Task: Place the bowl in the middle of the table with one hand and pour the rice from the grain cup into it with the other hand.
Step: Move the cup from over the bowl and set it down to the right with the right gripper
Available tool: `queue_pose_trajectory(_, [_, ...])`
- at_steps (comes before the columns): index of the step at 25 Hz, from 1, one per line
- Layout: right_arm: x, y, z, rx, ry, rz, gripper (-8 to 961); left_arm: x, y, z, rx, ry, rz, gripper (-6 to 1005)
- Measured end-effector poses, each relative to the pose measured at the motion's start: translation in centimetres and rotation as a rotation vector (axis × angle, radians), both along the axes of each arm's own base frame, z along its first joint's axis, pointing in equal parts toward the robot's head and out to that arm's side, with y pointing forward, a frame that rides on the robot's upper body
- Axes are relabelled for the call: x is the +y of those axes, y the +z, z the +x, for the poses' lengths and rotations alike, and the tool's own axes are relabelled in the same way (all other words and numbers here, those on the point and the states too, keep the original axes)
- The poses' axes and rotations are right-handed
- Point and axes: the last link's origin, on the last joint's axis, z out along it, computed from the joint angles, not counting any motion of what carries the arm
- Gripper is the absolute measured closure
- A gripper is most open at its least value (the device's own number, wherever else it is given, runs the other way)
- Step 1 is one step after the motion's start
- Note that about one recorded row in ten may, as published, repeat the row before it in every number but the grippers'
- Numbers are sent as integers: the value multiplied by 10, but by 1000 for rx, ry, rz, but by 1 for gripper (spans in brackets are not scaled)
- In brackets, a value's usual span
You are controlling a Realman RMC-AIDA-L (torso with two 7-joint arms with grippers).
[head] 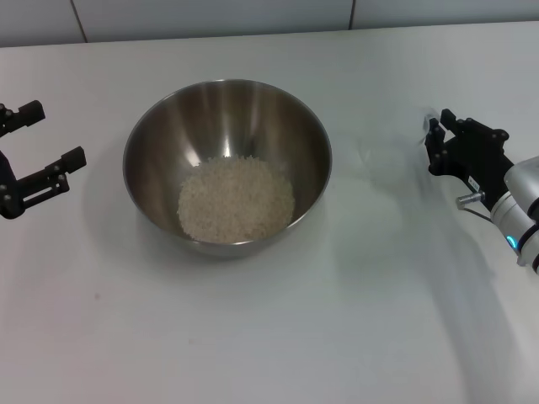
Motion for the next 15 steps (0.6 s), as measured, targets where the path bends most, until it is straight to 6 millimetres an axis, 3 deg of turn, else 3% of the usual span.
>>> queue_pose_trajectory(3, [-1, 0, 1, 1, -4, 0, 725, 0, 0, 0, 0, 0, -1, 216])
queue_pose_trajectory(15, [-3, -1, 2, 4, -8, -2, 453, -2, 1, -2, -3, 10, 7, 216])
